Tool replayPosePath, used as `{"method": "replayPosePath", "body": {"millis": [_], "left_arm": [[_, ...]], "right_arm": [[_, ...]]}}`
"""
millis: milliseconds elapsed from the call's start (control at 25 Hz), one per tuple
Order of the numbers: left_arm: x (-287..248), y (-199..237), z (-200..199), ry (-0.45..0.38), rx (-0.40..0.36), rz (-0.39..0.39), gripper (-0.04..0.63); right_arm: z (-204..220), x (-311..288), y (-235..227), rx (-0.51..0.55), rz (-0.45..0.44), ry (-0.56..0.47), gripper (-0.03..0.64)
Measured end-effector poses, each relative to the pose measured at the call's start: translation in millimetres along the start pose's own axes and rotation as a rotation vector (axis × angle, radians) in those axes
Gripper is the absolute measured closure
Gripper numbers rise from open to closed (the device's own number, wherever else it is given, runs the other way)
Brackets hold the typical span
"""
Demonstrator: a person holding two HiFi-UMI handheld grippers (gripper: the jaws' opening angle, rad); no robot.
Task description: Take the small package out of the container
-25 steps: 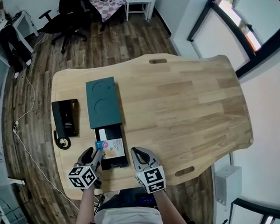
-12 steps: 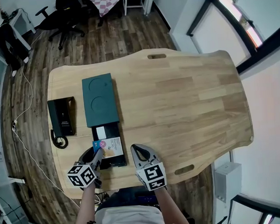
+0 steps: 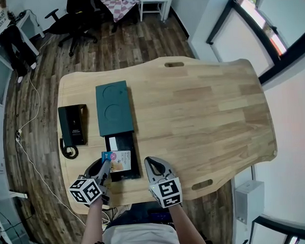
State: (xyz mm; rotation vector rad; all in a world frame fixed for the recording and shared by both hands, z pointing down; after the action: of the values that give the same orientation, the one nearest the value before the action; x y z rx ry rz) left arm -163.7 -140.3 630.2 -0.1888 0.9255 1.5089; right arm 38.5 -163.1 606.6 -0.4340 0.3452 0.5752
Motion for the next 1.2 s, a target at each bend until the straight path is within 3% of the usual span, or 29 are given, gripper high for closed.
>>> {"method": "replayPosePath", "body": {"millis": [200, 560, 800, 1200], "left_arm": [[6.2, -4.8, -2.2, -0.012, -0.004, 0.016, 0.494], [17.1, -14.0, -14.6, -0.056, 0.097, 0.083, 0.497], [26.9, -32.3, -29.4, -0.099, 0.202, 0.176, 0.497], [57.0, -47.0, -66.2, -0.185, 0.23, 0.262, 0.497]], "right_arm": [[-4.7, 2.0, 9.7, 0.047, -0.002, 0.003, 0.611], [-16.3, 18.9, 10.1, 0.073, 0.058, -0.035, 0.611], [-32.5, 28.2, 13.2, 0.09, 0.094, -0.093, 0.611], [-66.5, 42.9, 23.7, 0.118, 0.126, -0.17, 0.611]]}}
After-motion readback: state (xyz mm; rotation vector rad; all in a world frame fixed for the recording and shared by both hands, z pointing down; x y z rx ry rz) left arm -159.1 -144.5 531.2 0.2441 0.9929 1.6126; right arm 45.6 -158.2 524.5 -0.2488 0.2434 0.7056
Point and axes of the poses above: the fingertips, and each gripper's own axes: x backward along the fingers, y to its left, z out of its underside, the point moved 3 cm from there along x, backward along the fingers, and after that the axes turned 15 degrees about -z, right-handed, at the moved point
